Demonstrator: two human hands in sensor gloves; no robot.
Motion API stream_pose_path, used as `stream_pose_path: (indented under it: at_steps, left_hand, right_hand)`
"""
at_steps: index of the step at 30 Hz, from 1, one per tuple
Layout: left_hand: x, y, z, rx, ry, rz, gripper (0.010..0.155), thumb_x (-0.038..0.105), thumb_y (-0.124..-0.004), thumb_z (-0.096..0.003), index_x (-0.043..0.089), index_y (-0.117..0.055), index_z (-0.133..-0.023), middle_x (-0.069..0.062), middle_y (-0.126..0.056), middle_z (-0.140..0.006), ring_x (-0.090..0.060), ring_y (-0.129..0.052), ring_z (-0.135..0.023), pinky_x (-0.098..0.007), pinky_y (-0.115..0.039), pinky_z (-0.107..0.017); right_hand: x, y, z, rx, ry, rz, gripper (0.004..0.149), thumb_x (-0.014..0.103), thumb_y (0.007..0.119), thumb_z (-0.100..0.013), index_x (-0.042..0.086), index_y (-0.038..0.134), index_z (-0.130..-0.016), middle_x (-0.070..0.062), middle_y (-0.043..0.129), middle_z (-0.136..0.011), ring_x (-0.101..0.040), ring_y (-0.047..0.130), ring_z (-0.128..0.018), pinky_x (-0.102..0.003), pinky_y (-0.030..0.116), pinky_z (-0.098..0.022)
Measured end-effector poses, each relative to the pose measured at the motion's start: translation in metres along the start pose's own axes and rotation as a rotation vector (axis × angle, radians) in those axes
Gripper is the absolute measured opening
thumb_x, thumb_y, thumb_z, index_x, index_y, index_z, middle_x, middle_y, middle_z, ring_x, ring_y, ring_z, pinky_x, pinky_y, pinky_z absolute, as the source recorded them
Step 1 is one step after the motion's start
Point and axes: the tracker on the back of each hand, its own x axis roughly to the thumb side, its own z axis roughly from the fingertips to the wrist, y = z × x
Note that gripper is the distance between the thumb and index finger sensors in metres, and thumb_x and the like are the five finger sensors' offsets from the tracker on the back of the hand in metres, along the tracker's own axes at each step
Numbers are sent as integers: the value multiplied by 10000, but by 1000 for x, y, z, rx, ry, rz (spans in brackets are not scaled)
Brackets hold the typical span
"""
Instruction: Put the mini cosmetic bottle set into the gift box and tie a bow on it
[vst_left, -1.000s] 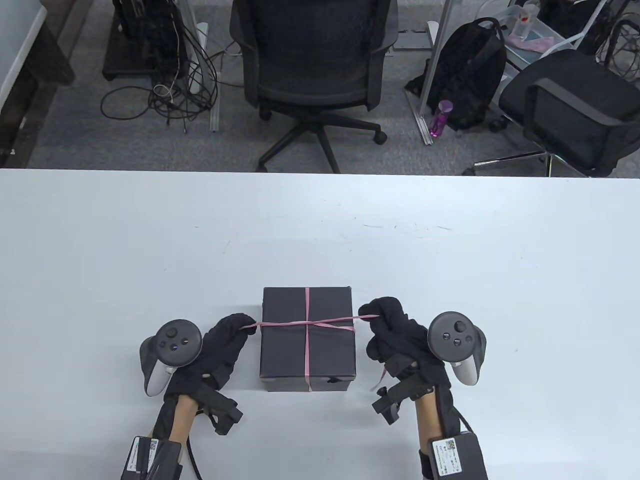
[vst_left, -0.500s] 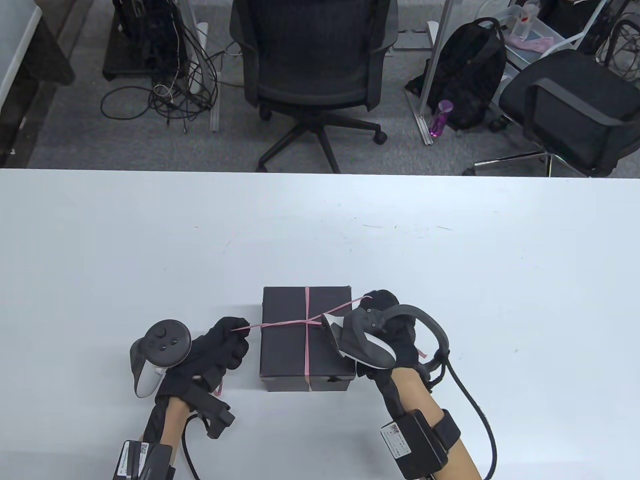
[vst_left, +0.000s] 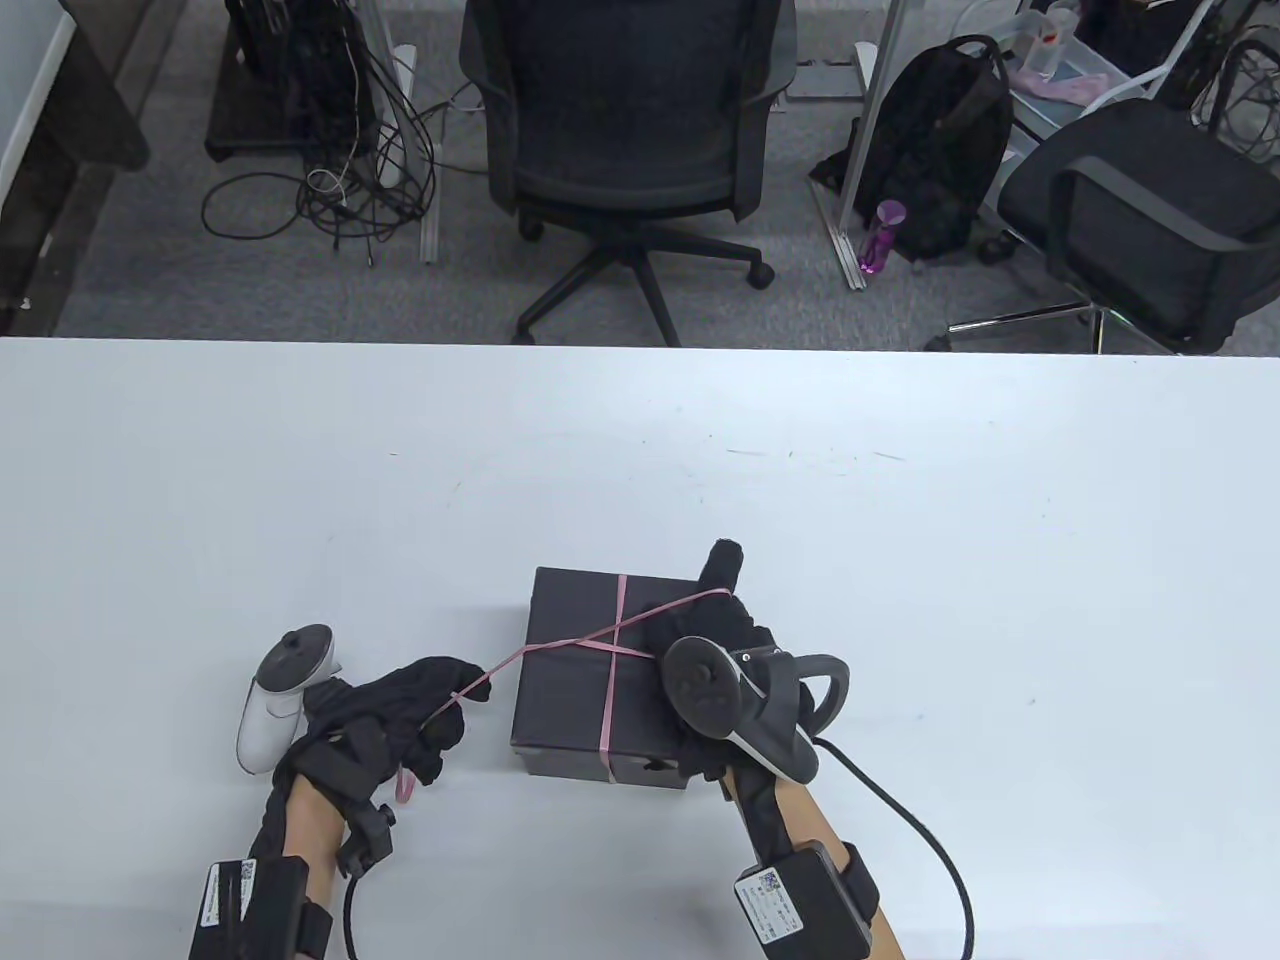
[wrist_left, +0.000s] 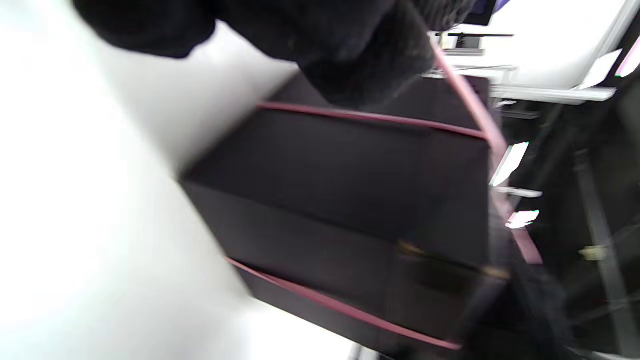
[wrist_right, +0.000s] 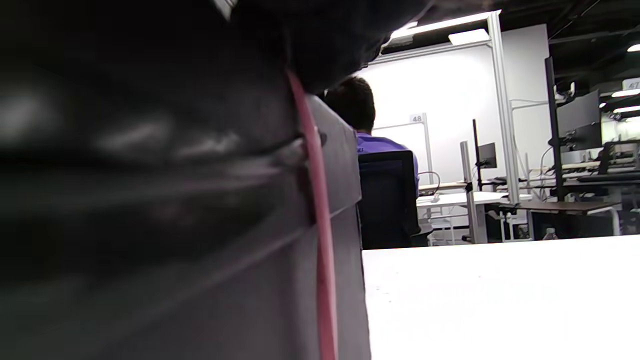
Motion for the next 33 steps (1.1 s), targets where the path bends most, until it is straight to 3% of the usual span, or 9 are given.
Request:
stream_pose_path:
  at_steps: [3, 6, 10, 12, 18, 22, 26, 31, 33]
  left_hand:
    - [12, -5, 1, -15, 87, -265, 489, 470, -616, -596, 221, -783, -982, 151, -976, -450, -63, -938, -164, -344, -913, -326]
    - [22, -10, 1, -129, 77, -332, 471, 467, -685, -584, 216, -824, -958, 160, -971, -397, -65, -919, -135, -345, -913, -304]
    - [33, -9, 5, -203, -93, -207, 466, 507, -808, -486, 237, -968, -830, 150, -1009, -309, -78, -924, -71, -354, -933, -241]
    - [39, -15, -1, -319, -271, 25, 467, 526, -815, -460, 257, -1012, -787, 156, -1020, -289, -76, -930, -56, -352, -944, -224]
    - [75, -41, -21, -433, -398, 305, 575, 563, -625, -531, 354, -741, -1054, 166, -1001, -368, -48, -921, -104, -313, -925, -244]
    - [103, -41, -17, -296, -304, 238, 603, 581, -530, -570, 381, -521, -1139, 147, -963, -456, -53, -905, -170, -316, -894, -292]
    - [128, -47, -11, 76, -154, -110, 568, 546, -563, -605, 304, -578, -1119, 131, -962, -421, -59, -896, -136, -320, -889, -256]
    - [149, -73, -10, 433, -79, -547, 513, 525, -651, -595, 298, -681, -1054, 137, -964, -371, -58, -887, -90, -305, -883, -196]
    - [151, -81, -11, 485, -50, -714, 510, 527, -682, -584, 314, -676, -1048, 150, -960, -370, -53, -892, -94, -301, -894, -207]
  right_hand:
    - [4, 4, -1, -14, 3, 78, 858, 420, 793, -576, -239, 489, -1033, 22, 854, -462, 18, 812, -84, -175, 809, -21]
    - [6, 8, -1, -44, 2, 120, 816, 385, 775, -587, -234, 485, -1033, 33, 839, -450, 22, 793, -72, -180, 807, -22]
    - [7, 8, 0, -43, 1, 140, 811, 371, 761, -594, -236, 456, -1037, 35, 828, -454, 20, 786, -72, -182, 805, -25]
    - [9, 9, 2, -55, -16, 170, 818, 367, 753, -598, -234, 424, -1043, 36, 825, -457, 22, 782, -74, -180, 806, -27]
    - [13, 7, 5, -78, -47, 244, 898, 366, 745, -600, -188, 228, -1082, 18, 834, -496, 20, 788, -88, -176, 810, -39]
    - [18, -11, 9, -36, -261, 259, 841, 343, 682, -606, -8, 109, -1113, -4, 842, -554, 4, 811, -118, -184, 812, -61]
    - [29, -34, 12, 73, -496, 94, 695, 257, 589, -613, 238, 84, -1089, -45, 847, -590, -35, 822, -139, -220, 810, -79]
    - [41, -36, 9, 207, -565, -28, 629, 218, 551, -604, 392, 141, -1048, -73, 833, -703, -58, 838, -182, -244, 822, -126]
    - [43, -37, 6, 195, -539, -118, 616, 201, 558, -603, 388, 189, -1060, -85, 838, -749, -70, 842, -185, -255, 822, -128]
